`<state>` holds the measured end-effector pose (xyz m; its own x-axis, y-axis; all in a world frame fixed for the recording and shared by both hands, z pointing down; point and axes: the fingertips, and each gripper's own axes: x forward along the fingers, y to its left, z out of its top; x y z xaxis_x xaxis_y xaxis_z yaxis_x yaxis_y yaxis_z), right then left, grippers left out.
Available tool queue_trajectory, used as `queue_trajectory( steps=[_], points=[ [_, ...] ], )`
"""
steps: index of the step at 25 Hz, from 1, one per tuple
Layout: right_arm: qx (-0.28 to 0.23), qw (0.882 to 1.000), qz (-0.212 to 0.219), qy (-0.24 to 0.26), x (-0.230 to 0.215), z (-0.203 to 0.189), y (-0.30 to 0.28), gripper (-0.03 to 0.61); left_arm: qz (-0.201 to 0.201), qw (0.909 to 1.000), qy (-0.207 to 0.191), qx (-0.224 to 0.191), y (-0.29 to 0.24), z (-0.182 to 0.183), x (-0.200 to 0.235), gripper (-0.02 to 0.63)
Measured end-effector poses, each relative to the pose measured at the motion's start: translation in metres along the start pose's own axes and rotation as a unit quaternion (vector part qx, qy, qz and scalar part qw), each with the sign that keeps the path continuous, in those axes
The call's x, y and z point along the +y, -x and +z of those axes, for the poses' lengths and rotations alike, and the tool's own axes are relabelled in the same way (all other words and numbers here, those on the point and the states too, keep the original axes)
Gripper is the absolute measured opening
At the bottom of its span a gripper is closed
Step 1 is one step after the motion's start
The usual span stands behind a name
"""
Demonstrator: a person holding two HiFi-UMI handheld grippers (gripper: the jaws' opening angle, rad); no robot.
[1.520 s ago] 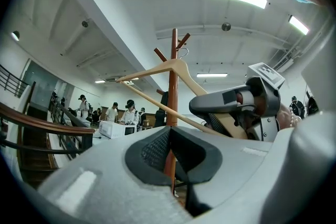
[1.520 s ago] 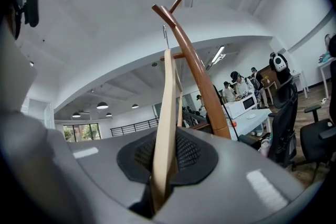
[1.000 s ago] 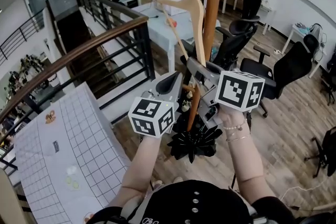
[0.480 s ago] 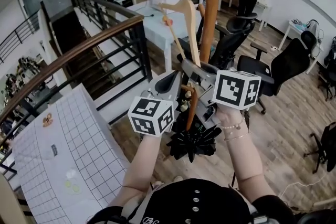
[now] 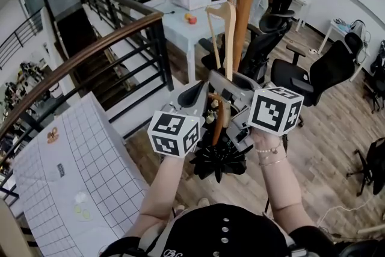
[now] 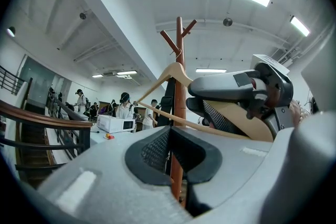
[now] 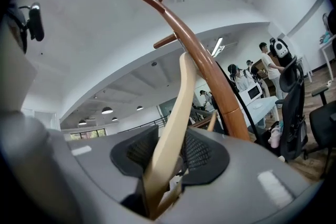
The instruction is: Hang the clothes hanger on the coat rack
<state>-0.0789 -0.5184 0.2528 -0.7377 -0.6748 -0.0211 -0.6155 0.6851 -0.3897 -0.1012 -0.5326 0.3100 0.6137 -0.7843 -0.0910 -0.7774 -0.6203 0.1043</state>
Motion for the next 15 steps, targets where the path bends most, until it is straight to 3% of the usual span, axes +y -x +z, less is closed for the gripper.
queue_trajectory(
  steps=[8,15],
  points=[
    [-0.013,0.999,-0.005,0.033,-0.001,0.001,0.013,0.153,-0.009,0.9999,0.0,0.008,-0.001,-0.006,-0.011,-0.002],
    [-0.048,0.993,-0.026,0.107,0.009,0.012,0.03,0.19,-0.003,0.9998,-0.015,0.01,0.007,-0.005,-0.013,-0.002]
  ],
)
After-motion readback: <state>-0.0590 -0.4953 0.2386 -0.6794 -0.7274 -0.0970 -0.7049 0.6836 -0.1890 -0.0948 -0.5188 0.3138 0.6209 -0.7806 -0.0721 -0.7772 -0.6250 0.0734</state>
